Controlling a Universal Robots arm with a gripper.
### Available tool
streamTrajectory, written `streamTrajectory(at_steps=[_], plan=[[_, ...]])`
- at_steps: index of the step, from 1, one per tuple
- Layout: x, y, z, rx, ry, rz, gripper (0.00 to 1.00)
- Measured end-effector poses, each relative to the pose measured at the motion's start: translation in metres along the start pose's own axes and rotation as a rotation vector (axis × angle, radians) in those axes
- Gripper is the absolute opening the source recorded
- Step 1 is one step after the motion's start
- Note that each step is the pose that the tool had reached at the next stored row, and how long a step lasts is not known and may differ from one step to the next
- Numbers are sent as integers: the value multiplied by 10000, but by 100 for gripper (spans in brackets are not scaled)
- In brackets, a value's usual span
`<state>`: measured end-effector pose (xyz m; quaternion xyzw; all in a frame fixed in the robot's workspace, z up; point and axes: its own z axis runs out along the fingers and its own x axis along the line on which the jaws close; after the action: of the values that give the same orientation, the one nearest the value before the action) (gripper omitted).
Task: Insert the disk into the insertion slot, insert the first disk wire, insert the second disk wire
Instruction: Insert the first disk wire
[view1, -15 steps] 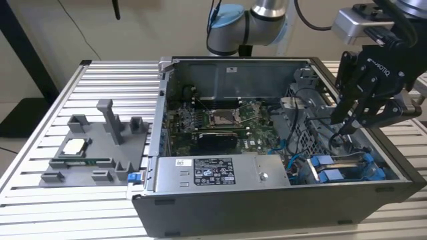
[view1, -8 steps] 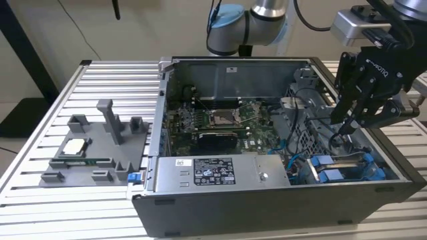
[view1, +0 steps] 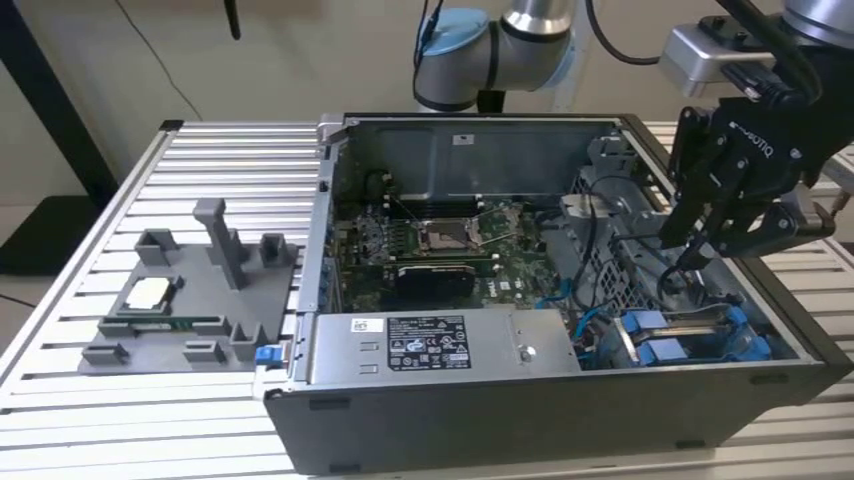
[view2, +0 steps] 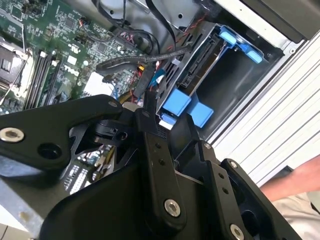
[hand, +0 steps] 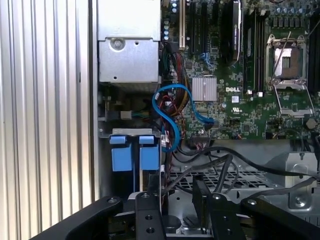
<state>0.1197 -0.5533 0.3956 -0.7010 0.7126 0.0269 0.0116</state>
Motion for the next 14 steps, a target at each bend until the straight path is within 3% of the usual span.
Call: streamTrajectory(at_steps=[3, 14], plan=[[-18, 0, 3, 6, -32, -13, 40], [-166, 2, 11, 7, -23, -81, 40]])
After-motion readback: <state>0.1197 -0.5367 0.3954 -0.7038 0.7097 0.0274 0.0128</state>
